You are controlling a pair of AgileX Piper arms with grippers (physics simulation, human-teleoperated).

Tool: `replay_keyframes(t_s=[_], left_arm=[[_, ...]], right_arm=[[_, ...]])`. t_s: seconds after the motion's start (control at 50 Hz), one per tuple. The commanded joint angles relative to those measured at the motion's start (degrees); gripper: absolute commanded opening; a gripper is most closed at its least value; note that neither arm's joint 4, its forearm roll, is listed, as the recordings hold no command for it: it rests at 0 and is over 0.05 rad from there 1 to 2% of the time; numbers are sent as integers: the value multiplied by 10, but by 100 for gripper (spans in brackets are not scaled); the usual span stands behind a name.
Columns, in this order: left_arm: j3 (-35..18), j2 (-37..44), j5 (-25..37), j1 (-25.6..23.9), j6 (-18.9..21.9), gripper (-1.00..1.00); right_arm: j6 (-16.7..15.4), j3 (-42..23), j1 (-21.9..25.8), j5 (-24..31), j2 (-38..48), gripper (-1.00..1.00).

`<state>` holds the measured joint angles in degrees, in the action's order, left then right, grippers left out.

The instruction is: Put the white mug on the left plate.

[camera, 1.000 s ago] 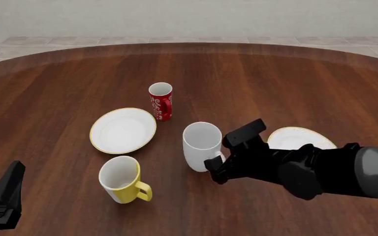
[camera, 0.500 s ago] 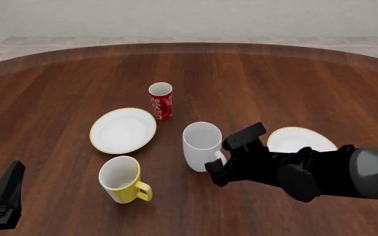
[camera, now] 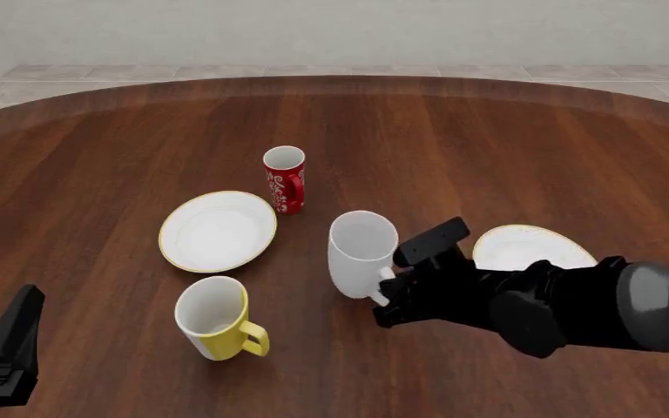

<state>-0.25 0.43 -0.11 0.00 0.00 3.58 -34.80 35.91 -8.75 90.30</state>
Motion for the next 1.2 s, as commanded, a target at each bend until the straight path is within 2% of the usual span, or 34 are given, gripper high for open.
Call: replay_keyframes(t_s=[0.02, 0.28, 0.66, 1.0, 1.2], left_arm=[[0, 0, 0, 0, 0, 100], [0, 0, 0, 0, 0, 100], [0, 0, 0, 0, 0, 100], [0, 0, 0, 0, 0, 100], [0, 0, 0, 0, 0, 100]], right_arm=[[-2, -2, -1, 0, -2, -100], [-4, -5, -1, 13, -16, -100], [-39, -38, -9, 70, -72, -100], [-70, -108, 3, 133, -85, -100], [-72, -138, 10, 139, -66, -100]])
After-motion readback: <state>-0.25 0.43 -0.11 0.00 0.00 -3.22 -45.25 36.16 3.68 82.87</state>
